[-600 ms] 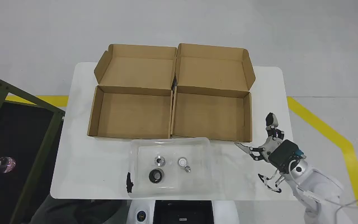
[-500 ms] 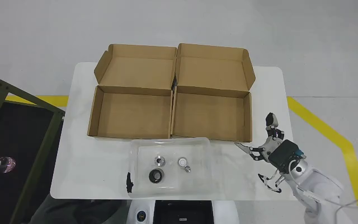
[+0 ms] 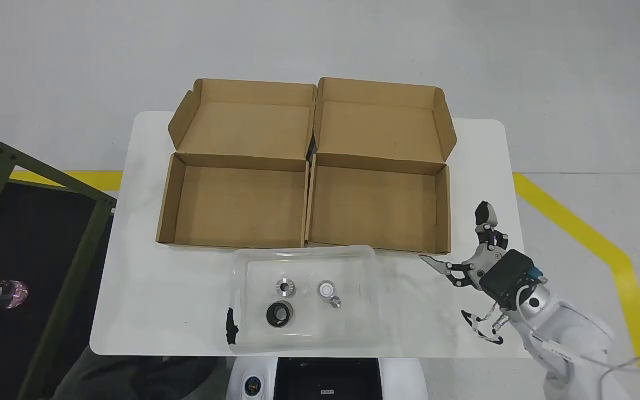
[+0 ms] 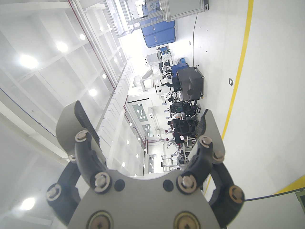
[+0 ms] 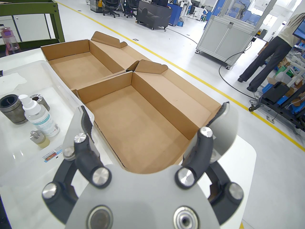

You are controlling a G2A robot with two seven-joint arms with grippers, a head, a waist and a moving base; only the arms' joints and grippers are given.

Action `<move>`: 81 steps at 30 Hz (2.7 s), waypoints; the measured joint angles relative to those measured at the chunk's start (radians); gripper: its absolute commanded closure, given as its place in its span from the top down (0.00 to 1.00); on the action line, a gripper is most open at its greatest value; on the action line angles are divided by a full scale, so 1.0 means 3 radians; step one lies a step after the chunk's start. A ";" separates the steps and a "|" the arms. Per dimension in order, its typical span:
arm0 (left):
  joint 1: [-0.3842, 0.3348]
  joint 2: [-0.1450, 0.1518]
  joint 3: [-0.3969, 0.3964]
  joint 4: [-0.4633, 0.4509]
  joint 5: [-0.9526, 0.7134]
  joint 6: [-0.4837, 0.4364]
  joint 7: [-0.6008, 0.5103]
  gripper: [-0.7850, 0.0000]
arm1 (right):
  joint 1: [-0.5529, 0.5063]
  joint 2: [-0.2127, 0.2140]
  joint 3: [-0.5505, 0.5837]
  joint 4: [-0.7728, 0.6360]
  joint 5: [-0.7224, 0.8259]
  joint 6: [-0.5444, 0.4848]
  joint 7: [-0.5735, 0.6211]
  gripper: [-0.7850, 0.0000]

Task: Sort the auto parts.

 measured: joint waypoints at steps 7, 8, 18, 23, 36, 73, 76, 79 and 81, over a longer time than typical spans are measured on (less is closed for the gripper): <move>0.0000 0.0000 0.0000 0.0000 0.0000 0.0000 0.0000 1.00 | 0.0110 0.0014 -0.0170 0.0004 0.0111 -0.0232 0.0034 1.00; 0.0000 0.0000 0.0000 0.0000 0.0000 0.0000 0.0000 1.00 | 0.0134 0.0018 -0.0196 0.0010 0.0125 -0.0274 0.0065 1.00; 0.0000 0.0000 0.0000 0.0000 0.0000 0.0000 0.0000 1.00 | 0.0533 0.0046 -0.0691 0.0076 0.0200 -0.0635 0.0624 1.00; 0.0000 0.0000 0.0000 0.0000 0.0000 0.0000 0.0000 1.00 | 0.0822 0.0048 -0.1008 0.0188 0.0232 -0.0767 0.0874 1.00; 0.0000 0.0000 0.0000 0.0000 0.0000 0.0000 0.0000 1.00 | 0.1454 0.0035 -0.1800 0.0301 0.0208 -0.1039 0.1677 1.00; 0.0000 0.0000 0.0000 0.0000 0.0000 0.0000 0.0000 1.00 | 0.1750 0.0257 -0.2486 0.0486 0.0463 -0.0929 0.2569 0.58; 0.0000 0.0000 0.0000 0.0000 0.0000 0.0000 0.0000 1.00 | 0.1771 0.0261 -0.2510 0.0516 0.0437 -0.0900 0.2588 0.56; 0.0000 0.0000 0.0000 0.0000 0.0000 0.0000 0.0000 1.00 | 0.1804 0.0261 -0.2547 0.0553 0.0409 -0.0870 0.2613 0.49; 0.0000 0.0000 0.0000 0.0000 0.0000 0.0000 0.0000 1.00 | 0.1826 0.0259 -0.2573 0.0579 0.0396 -0.0848 0.2629 0.47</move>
